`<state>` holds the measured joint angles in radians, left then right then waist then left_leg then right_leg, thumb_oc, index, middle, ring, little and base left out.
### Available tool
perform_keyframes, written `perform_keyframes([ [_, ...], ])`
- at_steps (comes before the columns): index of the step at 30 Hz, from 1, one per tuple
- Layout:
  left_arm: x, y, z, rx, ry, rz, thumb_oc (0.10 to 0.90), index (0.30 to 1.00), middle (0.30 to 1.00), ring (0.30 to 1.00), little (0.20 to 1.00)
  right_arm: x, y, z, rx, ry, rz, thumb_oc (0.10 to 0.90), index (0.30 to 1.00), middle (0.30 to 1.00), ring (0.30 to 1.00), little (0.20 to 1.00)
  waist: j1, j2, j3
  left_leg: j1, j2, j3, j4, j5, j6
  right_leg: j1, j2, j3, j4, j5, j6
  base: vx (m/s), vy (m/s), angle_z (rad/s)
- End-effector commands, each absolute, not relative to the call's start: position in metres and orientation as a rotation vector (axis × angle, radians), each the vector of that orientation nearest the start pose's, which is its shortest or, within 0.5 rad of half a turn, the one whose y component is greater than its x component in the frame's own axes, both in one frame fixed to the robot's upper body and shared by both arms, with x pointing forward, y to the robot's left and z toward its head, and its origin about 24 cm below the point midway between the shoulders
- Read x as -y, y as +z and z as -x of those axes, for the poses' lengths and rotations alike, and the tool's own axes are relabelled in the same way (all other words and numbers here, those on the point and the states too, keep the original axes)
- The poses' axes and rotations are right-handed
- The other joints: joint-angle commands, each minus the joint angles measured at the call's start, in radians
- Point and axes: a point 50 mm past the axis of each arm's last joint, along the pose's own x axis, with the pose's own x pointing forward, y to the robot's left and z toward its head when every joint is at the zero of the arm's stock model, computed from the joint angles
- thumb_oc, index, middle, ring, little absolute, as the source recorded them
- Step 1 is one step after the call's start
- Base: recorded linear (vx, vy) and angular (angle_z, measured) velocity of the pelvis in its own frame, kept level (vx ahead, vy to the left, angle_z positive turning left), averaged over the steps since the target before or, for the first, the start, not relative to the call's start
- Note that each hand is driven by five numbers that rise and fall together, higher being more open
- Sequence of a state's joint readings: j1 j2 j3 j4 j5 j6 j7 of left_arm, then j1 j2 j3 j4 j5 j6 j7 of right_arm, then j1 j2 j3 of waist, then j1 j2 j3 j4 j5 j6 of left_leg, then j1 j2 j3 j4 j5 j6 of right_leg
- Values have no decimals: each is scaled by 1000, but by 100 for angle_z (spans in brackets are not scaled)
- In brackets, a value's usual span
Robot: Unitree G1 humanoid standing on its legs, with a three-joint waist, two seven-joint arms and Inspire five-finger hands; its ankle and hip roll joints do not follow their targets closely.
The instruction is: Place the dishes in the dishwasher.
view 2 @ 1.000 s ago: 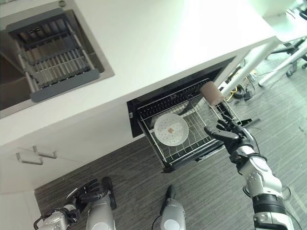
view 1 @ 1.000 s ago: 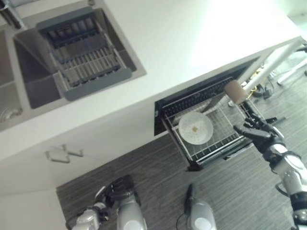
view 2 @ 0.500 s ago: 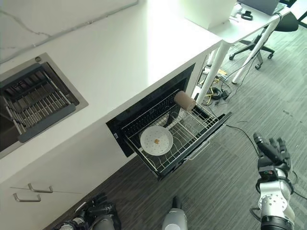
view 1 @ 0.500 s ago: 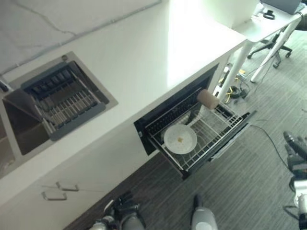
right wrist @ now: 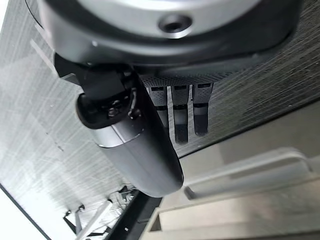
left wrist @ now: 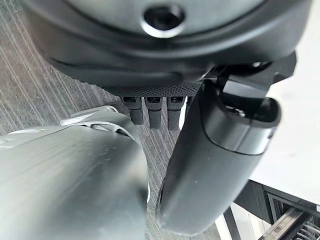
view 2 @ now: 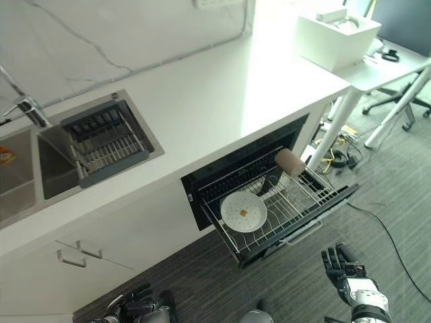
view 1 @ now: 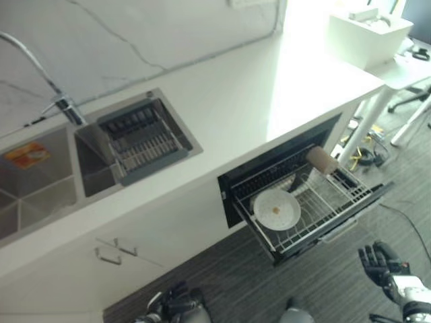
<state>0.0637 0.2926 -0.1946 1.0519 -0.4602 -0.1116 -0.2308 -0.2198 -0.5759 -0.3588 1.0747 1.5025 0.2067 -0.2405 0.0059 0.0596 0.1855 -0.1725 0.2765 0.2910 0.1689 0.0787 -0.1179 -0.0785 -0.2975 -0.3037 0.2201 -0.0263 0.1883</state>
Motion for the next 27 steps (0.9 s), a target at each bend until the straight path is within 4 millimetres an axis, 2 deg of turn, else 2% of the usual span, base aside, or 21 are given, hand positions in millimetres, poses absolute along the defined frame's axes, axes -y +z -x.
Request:
perform_keyframes([
  [1, -238, -140, -124, -951, -4, 114, 800, 900, 900, 900, 900, 389, -16, -219, -294, -1000, -1235, 400, 300, 300, 300, 300, 22, -13, 23, 46, 19, 15, 131, -177, -49, -19, 33, -72, 80, -91, -34, 51, -26, 12],
  [6, -237, -144, -115, -993, 16, 138, 800, 900, 900, 900, 900, 384, -27, -216, -410, -1031, -1177, 400, 300, 300, 300, 300, 72, 6, 28, 40, -18, -25, 131, -179, -39, 9, 9, -107, 80, -89, -29, 104, -27, 27],
  [14, -242, -146, -99, -1012, 40, 144, 800, 900, 900, 900, 900, 385, -18, -227, -360, -1011, -1180, 400, 300, 300, 300, 300, 143, 29, 56, 6, -76, -70, 131, -181, -23, 25, -39, -159, 80, -69, -9, 38, -1, 30],
  [20, -243, -147, -90, -1029, 28, 148, 800, 900, 900, 900, 900, 391, 4, -245, -288, -973, -1192, 400, 300, 300, 300, 300, 200, 53, 82, -21, -127, -111, 131, -184, -6, 37, -79, -213, 80, -51, 8, 73, 29, 54],
  [21, -244, -146, -92, -1023, 23, 153, 800, 900, 900, 900, 900, 392, 17, -256, -259, -948, -1185, 400, 300, 300, 300, 300, 221, 59, 93, -34, -144, -130, 131, -183, 0, 40, -89, -228, 80, -46, 13, 104, 64, 58],
  [26, -246, -142, -100, -995, 16, 155, 800, 900, 900, 900, 900, 395, 46, -277, -173, -910, -1192, 400, 300, 300, 300, 300, 256, 61, 110, -48, -168, -168, 131, -204, 2, 50, -105, -235, 80, -50, 26, 122, 1, 40],
  [27, -247, -140, -103, -987, 17, 147, 800, 900, 900, 900, 900, 396, 59, -285, -137, -892, -1201, 400, 300, 300, 300, 300, 275, 59, 116, -54, -175, -176, 131, -209, 5, 53, -111, -244, 80, -46, 28, 80, -38, 31],
])
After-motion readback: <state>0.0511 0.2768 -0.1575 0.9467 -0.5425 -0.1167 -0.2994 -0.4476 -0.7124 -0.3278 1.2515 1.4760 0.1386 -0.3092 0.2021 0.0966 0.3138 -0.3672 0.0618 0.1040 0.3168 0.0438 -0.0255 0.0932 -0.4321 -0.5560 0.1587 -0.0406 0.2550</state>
